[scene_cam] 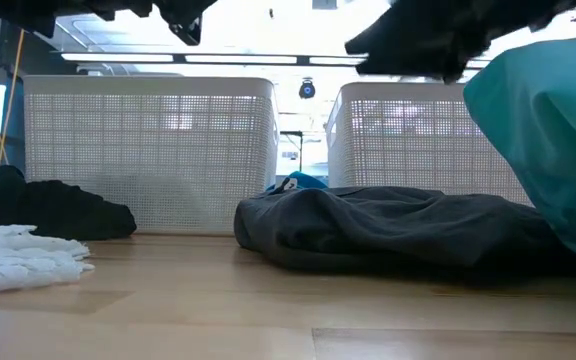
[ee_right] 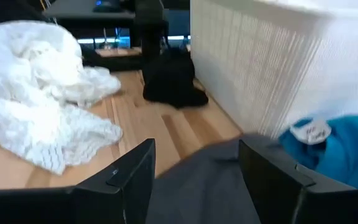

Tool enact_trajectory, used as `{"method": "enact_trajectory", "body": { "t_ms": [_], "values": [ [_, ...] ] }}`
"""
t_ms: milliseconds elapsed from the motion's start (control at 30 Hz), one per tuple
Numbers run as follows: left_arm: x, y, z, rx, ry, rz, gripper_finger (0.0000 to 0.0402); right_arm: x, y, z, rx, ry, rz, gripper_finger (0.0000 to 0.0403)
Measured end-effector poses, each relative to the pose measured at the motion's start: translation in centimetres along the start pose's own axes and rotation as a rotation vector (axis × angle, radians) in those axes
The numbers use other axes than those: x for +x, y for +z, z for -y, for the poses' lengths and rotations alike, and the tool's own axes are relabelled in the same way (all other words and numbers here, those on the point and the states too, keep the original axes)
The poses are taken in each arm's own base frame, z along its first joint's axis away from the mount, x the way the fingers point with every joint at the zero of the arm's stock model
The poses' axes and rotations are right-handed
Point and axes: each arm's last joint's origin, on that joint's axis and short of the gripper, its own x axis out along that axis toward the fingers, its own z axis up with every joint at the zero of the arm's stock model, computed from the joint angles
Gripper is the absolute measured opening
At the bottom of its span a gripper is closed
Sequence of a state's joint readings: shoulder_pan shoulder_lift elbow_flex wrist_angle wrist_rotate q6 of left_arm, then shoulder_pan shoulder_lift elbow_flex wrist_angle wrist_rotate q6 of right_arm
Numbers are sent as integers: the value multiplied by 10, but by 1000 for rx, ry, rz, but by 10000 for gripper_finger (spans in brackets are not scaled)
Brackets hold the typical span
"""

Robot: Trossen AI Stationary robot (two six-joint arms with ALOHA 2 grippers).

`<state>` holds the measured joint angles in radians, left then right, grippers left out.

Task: Sort clothes
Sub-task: Put the light blue shorts into the left white bin

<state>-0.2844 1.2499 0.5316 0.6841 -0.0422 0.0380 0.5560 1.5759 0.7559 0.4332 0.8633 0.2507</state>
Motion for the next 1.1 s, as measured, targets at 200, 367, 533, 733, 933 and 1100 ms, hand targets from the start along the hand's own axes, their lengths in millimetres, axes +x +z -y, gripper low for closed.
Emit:
{"method": "enact_trajectory", "body": {
  "t_ms": [200, 367, 533, 733, 933, 1100],
  "values": [
    [5, -8, 0, 10, 6, -31, 191, -2, 20, -3, -65, 28, 21, 215],
    [7, -12, 0, 38, 6, -51, 191, -3, 38, -5, -90, 54, -56, 225],
    [8, -15, 0, 47, 5, -63, 191, -5, 58, -4, -62, 68, -286, 258],
    [8, -15, 0, 48, 5, -69, 191, -15, 61, 4, 104, 105, -615, 300],
    [8, -18, 0, 49, 7, -94, 191, -36, 40, -5, 234, 147, -842, 305],
    [8, -18, 0, 49, 17, -98, 191, -63, 28, -14, 290, 64, -921, 305]
  ]
}}
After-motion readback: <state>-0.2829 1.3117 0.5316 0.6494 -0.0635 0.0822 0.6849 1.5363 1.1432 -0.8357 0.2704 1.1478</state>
